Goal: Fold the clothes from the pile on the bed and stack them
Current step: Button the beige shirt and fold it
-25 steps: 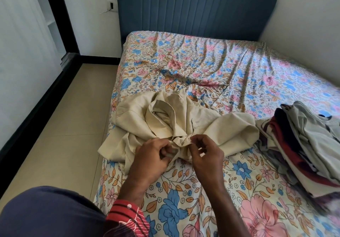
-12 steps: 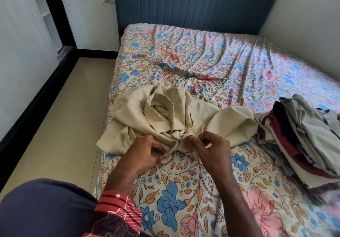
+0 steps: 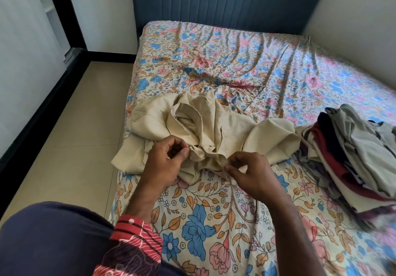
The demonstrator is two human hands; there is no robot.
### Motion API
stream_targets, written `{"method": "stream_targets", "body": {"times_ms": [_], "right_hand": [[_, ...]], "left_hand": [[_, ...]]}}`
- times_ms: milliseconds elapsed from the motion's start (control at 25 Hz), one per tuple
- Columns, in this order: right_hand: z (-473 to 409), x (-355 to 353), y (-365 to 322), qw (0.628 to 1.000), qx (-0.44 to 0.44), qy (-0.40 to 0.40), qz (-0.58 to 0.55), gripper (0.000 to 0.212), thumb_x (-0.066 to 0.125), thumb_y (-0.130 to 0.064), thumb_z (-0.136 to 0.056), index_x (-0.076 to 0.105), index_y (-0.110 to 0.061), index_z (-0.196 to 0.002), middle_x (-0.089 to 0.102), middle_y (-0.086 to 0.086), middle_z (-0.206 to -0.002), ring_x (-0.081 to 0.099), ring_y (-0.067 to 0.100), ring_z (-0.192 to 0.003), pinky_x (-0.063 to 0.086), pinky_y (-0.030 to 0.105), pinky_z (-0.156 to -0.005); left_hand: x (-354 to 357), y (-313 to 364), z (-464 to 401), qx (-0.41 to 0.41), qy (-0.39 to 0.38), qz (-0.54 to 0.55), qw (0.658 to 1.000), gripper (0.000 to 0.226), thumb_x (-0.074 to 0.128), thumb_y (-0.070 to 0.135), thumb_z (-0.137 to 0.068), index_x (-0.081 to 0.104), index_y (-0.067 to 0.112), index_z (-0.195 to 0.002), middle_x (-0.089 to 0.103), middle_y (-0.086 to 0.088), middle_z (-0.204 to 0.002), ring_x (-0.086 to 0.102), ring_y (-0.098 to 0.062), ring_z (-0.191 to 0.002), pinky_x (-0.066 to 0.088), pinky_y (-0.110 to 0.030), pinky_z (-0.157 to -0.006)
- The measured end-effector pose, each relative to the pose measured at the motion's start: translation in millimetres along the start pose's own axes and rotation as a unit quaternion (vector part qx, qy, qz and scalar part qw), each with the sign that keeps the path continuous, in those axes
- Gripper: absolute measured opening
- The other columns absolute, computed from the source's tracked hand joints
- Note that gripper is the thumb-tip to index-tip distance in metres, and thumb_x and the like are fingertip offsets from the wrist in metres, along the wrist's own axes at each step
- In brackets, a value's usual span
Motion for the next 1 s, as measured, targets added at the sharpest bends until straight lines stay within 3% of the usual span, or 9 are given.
{"method": "stream_targets", "body": {"times_ms": [160, 320, 400, 480, 600, 840, 1000], "right_hand": [[0, 7, -19, 0.990, -0.004, 0.092, -0.109, 0.014, 0.077, -0.020, -0.090, 0.073, -0.024, -0.077, 0.072, -0.008, -0.071, 0.068, 0.008, -0.068, 0.054, 0.019, -0.062], [3, 26, -28, 0.964, 0.058, 0.216, -0.145, 0.004, 0.077, -0.024, -0.089, 0.077, -0.022, -0.085, 0.073, -0.011, -0.071, 0.069, 0.001, -0.068, 0.058, 0.024, -0.063], [4, 31, -30, 0.961, 0.061, 0.240, -0.127, 0.004, 0.076, -0.027, -0.089, 0.077, -0.024, -0.087, 0.073, -0.014, -0.073, 0.069, -0.001, -0.071, 0.058, 0.026, -0.067], [5, 31, -31, 0.957, 0.061, 0.249, -0.132, 0.003, 0.076, -0.025, -0.089, 0.077, -0.024, -0.086, 0.072, -0.015, -0.072, 0.068, -0.002, -0.071, 0.056, 0.024, -0.068], [5, 35, -34, 0.957, 0.058, 0.242, -0.151, 0.004, 0.075, -0.021, -0.090, 0.077, -0.021, -0.087, 0.073, -0.014, -0.071, 0.069, -0.001, -0.071, 0.055, 0.020, -0.066], [3, 45, -31, 0.952, 0.051, 0.221, -0.206, 0.007, 0.073, -0.016, -0.093, 0.080, -0.017, -0.092, 0.076, -0.010, -0.076, 0.073, 0.008, -0.074, 0.063, 0.043, -0.074], [1, 45, -32, 0.954, 0.032, 0.182, -0.237, 0.012, 0.069, -0.012, -0.093, 0.081, -0.016, -0.096, 0.078, -0.006, -0.080, 0.075, 0.014, -0.078, 0.063, 0.045, -0.076]], "left_hand": [[22, 3, 11, -0.018, 0.051, 0.057, 0.997, 0.006, 0.072, 0.015, -0.093, 0.071, 0.014, -0.087, 0.075, -0.002, -0.084, 0.072, -0.017, -0.083, 0.062, -0.036, -0.077], [48, 9, 18, 0.024, 0.022, 0.019, 0.999, 0.005, 0.072, 0.011, -0.092, 0.073, 0.012, -0.087, 0.074, 0.001, -0.081, 0.072, -0.012, -0.081, 0.060, -0.027, -0.076], [51, 8, 18, 0.032, 0.014, 0.025, 0.999, 0.005, 0.072, 0.009, -0.093, 0.073, 0.010, -0.088, 0.075, 0.000, -0.082, 0.073, -0.014, -0.081, 0.061, -0.032, -0.078], [50, 8, 19, 0.031, 0.020, 0.026, 0.999, 0.005, 0.071, 0.009, -0.093, 0.074, 0.009, -0.088, 0.075, 0.000, -0.081, 0.073, -0.014, -0.081, 0.061, -0.031, -0.077], [47, 11, 21, 0.038, 0.052, 0.011, 0.998, 0.006, 0.072, 0.008, -0.093, 0.074, 0.011, -0.087, 0.074, 0.004, -0.078, 0.071, -0.006, -0.076, 0.057, -0.020, -0.071], [44, 14, 21, 0.078, 0.092, -0.035, 0.992, 0.009, 0.073, 0.006, -0.090, 0.073, 0.011, -0.083, 0.071, 0.009, -0.075, 0.070, -0.005, -0.074, 0.056, -0.018, -0.068], [40, 16, 23, 0.093, 0.122, -0.053, 0.987, 0.010, 0.074, 0.005, -0.089, 0.074, 0.012, -0.081, 0.070, 0.011, -0.073, 0.068, -0.004, -0.071, 0.056, -0.016, -0.064]]}}
Point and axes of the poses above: each hand's wrist, its own z-axis away from the middle knuckle, its own x-axis out of the palm, y = z × x, the point moved 5 cm from there along -z, towards the middle knuckle
